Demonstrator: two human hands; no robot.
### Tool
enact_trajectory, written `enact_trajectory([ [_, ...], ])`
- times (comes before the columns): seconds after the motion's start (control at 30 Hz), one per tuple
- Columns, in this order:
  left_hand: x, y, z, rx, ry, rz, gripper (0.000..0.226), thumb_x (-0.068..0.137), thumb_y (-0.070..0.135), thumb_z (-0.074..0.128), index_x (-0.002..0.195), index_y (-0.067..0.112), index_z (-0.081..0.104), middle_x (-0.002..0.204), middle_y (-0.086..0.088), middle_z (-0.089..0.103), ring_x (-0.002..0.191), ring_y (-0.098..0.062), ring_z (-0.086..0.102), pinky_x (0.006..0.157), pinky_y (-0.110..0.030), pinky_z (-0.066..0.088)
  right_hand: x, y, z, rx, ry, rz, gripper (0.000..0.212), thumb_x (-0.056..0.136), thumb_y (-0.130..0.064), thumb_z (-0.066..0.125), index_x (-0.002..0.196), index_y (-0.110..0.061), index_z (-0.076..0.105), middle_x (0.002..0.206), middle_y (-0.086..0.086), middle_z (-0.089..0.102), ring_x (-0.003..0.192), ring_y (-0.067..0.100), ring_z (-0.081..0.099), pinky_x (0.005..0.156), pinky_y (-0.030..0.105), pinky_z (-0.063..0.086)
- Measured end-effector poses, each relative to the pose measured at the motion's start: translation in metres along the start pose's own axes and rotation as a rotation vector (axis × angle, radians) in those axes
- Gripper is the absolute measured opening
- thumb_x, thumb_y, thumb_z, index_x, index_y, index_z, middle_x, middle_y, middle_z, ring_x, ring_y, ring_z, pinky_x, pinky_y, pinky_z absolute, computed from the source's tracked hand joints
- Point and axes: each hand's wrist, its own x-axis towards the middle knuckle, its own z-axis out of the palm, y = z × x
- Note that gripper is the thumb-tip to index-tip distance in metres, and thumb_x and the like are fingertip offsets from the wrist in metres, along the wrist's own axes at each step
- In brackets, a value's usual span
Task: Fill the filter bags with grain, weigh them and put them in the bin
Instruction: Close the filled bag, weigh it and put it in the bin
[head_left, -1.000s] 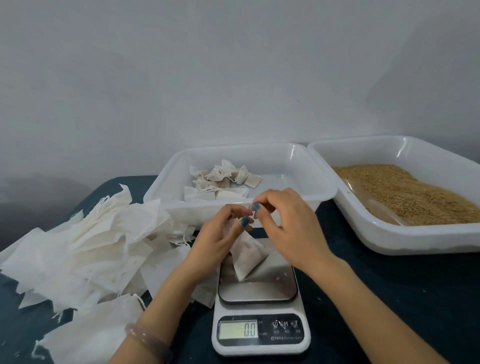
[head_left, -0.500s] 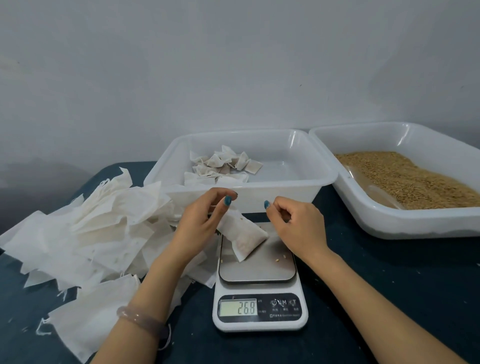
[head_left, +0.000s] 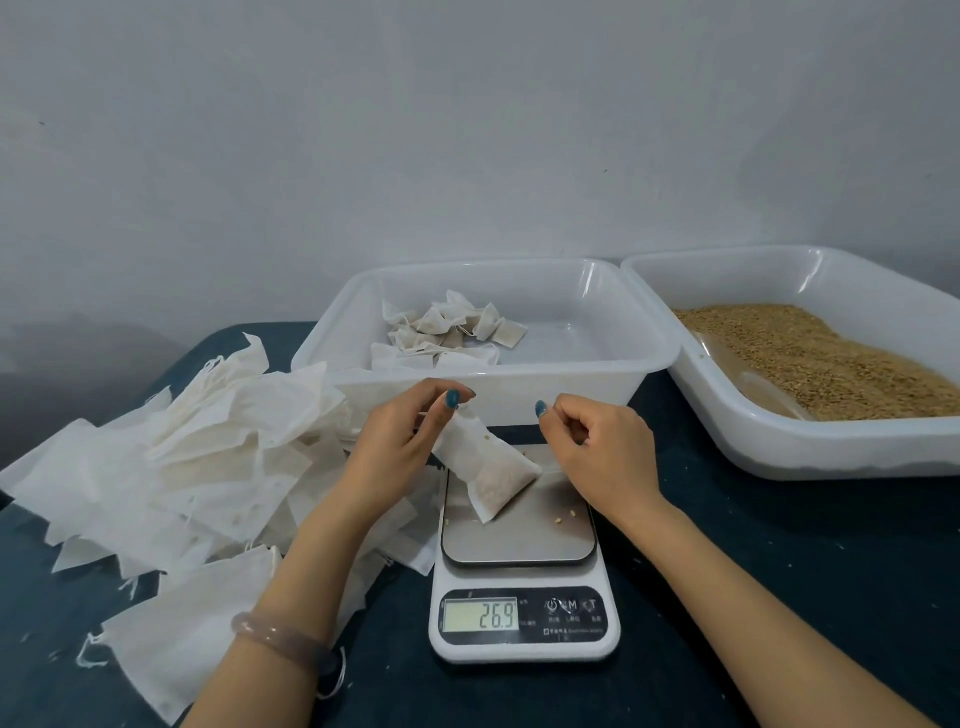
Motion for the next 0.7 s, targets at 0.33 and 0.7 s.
enact_trajectory([
  [0.33, 0.001, -0.008, -0.004, 0.126, -0.039, -0.072, 0.033, 0.098, 0.046, 0.045, 0.114, 0.027, 0.066, 0.102, 0.012, 0.070, 0.091, 0.011, 0.061, 0.066, -0.002, 0.043, 0.000, 0.002, 0.001, -0.037, -0.033, 0.019, 0.052, 0.095, -0.033, 0.060, 0.052, -0.033, 0.031, 0.044, -0.010, 0.038, 0.051, 0.008, 0.045, 0.047, 0.016, 0.021],
  [0.7, -0.001, 0.012, 0.002, -0.165, -0.007, 0.060, 0.015, 0.097, 0.018, 0.064, 0.101, 0.031, 0.068, 0.074, 0.012, 0.060, 0.058, -0.005, 0.048, 0.051, -0.013, 0.040, -0.001, -0.004, -0.001, -0.019, -0.033, 0.035, 0.045, 0.090, -0.049, 0.045, 0.051, -0.033, 0.029, 0.056, -0.020, 0.049, 0.051, 0.005, 0.046, 0.045, 0.014, 0.020],
])
